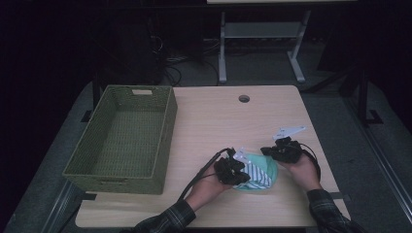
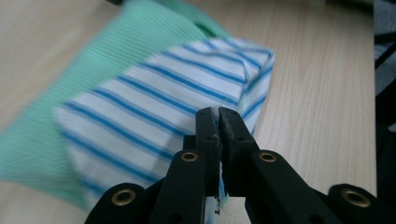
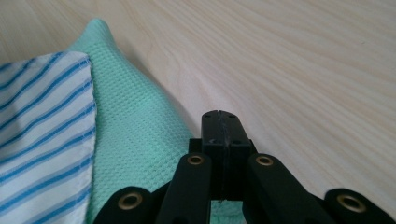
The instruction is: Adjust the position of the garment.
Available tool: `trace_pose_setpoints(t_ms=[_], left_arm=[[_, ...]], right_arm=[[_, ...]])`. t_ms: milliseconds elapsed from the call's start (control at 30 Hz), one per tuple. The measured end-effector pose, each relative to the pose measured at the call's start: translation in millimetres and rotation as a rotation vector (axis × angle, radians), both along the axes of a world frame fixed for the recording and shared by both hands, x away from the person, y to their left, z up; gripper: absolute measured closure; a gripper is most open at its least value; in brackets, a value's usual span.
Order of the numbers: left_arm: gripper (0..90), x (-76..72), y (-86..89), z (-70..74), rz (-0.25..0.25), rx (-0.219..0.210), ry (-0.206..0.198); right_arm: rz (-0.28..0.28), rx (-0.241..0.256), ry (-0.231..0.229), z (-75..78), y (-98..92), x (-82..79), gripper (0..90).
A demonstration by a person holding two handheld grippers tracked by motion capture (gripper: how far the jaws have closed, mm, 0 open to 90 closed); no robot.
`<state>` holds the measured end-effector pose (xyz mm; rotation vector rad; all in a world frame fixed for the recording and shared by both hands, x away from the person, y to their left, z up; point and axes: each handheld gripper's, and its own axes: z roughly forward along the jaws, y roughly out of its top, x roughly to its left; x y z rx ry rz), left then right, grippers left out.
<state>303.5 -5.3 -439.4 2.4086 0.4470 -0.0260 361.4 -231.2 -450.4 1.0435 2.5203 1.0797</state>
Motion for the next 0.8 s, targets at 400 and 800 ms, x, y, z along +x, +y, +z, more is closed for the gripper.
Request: trace_pose_setpoints(t_ms=[400, 800], left_arm=[[88.5, 1.1, 3.6, -6.3, -0.009, 0.080, -0.035], [88.6, 15.3, 28.0, -2.8, 0.050, 0.136, -0.084]], right_arm=[[0.026, -0.033, 0.037, -8.0, -3.2, -9.6, 89.8], [0.051, -0.025, 0.061, -7.2, -4.7, -37.6, 89.9]])
